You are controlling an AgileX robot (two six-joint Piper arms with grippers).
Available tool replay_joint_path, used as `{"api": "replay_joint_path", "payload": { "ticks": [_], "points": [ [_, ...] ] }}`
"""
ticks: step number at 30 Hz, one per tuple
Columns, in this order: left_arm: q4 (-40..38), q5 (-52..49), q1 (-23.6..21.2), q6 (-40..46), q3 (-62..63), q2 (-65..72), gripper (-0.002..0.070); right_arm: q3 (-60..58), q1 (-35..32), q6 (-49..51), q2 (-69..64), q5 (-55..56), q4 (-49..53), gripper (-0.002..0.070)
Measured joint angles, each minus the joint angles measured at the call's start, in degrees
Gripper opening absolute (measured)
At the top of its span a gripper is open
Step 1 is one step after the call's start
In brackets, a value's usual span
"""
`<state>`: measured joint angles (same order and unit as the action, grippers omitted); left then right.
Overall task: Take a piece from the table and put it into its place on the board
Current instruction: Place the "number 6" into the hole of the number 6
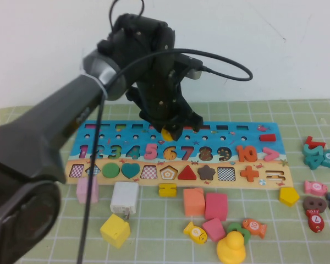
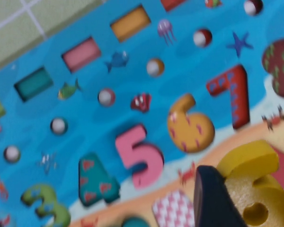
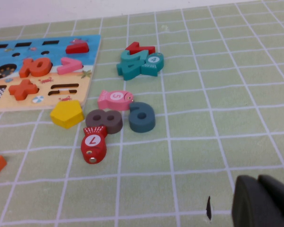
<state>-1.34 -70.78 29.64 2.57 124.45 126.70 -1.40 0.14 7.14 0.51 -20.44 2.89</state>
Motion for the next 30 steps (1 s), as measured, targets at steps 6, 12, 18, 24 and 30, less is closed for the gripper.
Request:
{"api": "replay_joint_path", "payload": {
  "ticks": [6, 12, 18, 24, 30],
  "points": [
    [1.3, 0.0, 0.0, -0.8, 3.0, 4.5, 0.0269, 0.0, 0.0, 0.0, 0.0, 0.0, 0.0, -0.0001],
    [1.9, 0.4, 0.0, -1.4, 3.0, 6.9, 0.0269, 0.0, 0.0, 0.0, 0.0, 0.0, 0.0, -0.0001],
    [1.9, 0.5, 0.0, -1.8, 3.1, 8.7, 0.0269, 0.0, 0.0, 0.0, 0.0, 0.0, 0.0, -0.0001],
    [1.8, 1.6, 0.0, -1.9, 3.1, 9.6, 0.0269, 0.0, 0.0, 0.0, 0.0, 0.0, 0.0, -0.0001],
    [1.7, 2.2, 0.0, -1.9, 3.1, 10.2, 0.0269, 0.0, 0.0, 0.0, 0.0, 0.0, 0.0, -0.0001]
  ]
}}
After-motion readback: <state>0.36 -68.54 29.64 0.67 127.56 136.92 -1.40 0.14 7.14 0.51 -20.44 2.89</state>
